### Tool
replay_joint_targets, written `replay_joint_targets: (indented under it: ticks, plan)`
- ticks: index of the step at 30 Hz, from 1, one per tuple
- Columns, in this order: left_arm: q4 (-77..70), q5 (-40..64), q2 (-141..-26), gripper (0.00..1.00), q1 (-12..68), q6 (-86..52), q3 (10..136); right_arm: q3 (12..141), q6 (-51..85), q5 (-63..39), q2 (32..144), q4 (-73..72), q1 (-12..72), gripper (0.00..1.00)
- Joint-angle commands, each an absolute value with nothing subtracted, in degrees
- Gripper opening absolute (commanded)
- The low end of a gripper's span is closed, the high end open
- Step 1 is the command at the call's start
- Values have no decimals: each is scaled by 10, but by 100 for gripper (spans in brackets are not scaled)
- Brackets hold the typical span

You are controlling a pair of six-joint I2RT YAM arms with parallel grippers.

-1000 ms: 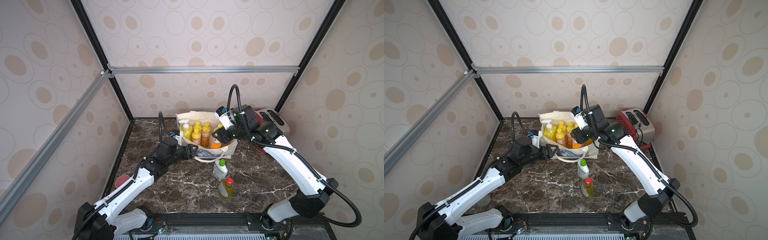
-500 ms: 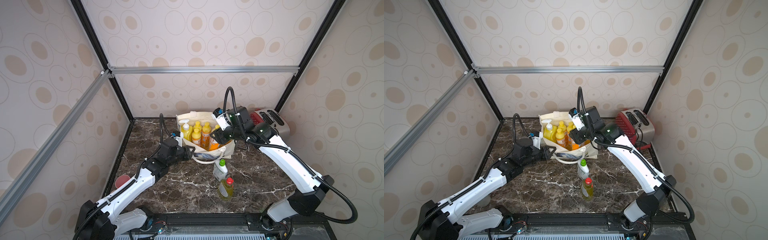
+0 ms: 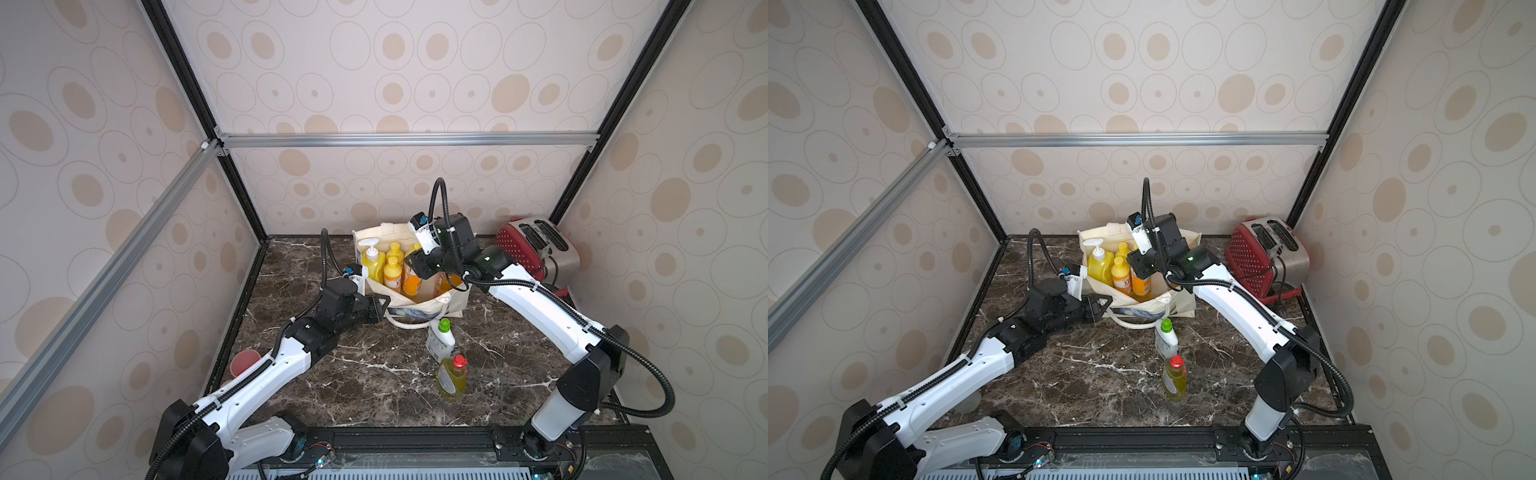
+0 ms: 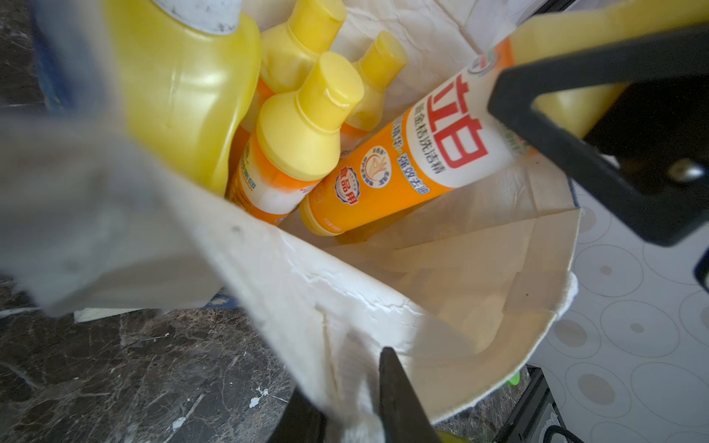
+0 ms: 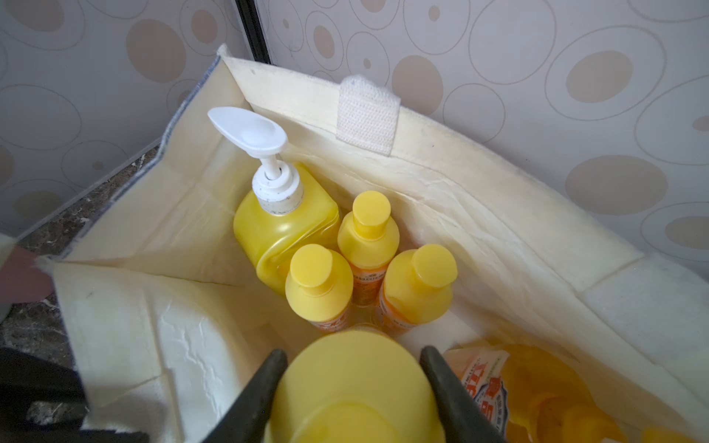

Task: Pack dish soap into the shopping bag
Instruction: Place the bottle of dish soap in the shopping bag.

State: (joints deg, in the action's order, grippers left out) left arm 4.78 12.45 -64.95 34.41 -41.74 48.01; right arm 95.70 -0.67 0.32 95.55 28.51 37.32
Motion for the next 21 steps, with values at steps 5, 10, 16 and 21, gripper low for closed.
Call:
replay_joint_targets:
  ticks: [5, 10, 16, 21]
  plan:
    - [47, 139, -652, 24, 351, -403, 482, 924, 0, 41, 964, 141, 369, 31]
    - [49, 141, -652, 24, 351, -402, 484, 904, 3, 51, 981, 107, 368, 31]
    - [50, 142, -653, 24, 351, -401, 485, 892, 16, 57, 1001, 82, 367, 31]
    - [50, 144, -657, 25, 351, -401, 486, 886, 25, 55, 1013, 74, 367, 35]
